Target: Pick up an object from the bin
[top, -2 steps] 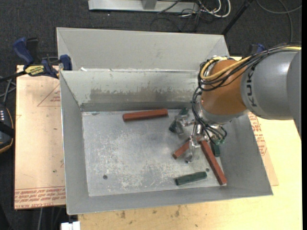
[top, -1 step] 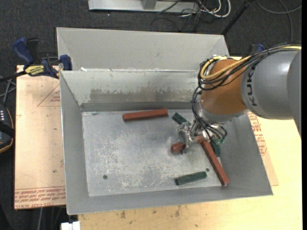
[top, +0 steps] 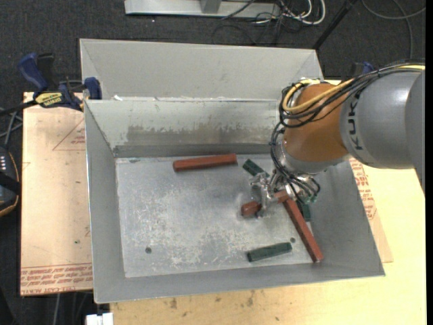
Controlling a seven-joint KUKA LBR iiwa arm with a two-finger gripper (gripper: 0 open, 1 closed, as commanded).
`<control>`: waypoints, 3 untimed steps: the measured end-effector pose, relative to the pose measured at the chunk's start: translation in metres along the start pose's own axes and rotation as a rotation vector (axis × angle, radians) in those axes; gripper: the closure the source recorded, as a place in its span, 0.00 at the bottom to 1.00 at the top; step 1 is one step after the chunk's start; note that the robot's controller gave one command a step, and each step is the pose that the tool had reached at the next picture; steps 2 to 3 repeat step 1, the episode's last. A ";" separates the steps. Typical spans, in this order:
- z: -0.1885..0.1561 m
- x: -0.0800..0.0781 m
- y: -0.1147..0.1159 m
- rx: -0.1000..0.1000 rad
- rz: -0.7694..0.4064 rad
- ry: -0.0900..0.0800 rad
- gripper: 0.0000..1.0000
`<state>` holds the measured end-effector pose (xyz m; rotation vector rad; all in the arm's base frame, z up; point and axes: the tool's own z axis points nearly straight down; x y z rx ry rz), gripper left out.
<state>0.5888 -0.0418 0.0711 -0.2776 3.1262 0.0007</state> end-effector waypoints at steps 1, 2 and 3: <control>-0.159 -0.001 -0.009 0.001 -0.042 -0.003 1.00; -0.159 -0.001 -0.009 0.001 -0.042 -0.003 1.00; -0.159 -0.001 -0.009 0.001 -0.042 -0.003 1.00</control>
Offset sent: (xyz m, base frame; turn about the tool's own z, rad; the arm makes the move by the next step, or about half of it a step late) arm 0.0000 0.0000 0.0000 0.0000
